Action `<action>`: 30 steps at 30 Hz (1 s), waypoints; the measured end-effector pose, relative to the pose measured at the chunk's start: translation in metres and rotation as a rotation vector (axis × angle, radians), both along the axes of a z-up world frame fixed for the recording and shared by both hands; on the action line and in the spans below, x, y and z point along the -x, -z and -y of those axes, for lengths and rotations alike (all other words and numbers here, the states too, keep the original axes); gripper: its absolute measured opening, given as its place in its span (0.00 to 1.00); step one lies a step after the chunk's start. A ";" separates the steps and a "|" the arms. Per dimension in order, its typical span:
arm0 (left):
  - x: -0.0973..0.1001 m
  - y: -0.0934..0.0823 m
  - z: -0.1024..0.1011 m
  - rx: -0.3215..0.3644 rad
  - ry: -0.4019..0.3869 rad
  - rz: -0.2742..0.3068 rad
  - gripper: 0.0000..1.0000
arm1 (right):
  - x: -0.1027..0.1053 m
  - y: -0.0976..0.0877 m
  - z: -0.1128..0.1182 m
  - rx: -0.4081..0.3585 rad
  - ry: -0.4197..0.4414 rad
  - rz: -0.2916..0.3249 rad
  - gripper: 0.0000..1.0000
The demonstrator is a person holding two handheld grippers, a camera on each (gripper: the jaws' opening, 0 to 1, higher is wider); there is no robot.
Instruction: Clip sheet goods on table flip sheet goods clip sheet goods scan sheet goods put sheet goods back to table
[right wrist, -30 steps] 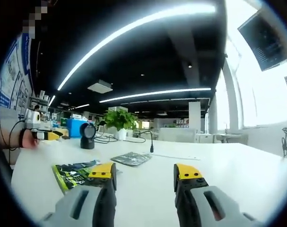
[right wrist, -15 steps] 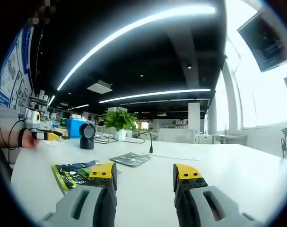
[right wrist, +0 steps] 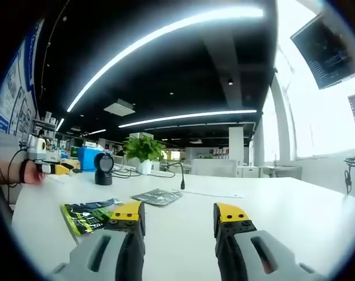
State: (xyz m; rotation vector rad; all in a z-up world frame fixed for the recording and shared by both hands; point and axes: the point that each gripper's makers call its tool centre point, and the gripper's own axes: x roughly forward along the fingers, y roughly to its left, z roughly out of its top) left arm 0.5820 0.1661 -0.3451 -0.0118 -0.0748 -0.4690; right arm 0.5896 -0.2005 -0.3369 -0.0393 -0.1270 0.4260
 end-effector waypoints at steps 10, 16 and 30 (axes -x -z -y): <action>0.006 -0.002 0.005 0.001 0.007 0.002 0.31 | -0.004 0.001 0.007 -0.007 0.007 -0.006 0.40; 0.008 -0.003 0.005 -0.002 0.002 0.005 0.31 | -0.005 0.002 0.006 -0.007 0.002 -0.007 0.40; 0.007 -0.001 0.006 -0.021 0.003 0.000 0.31 | -0.006 0.003 0.008 -0.008 0.000 -0.011 0.40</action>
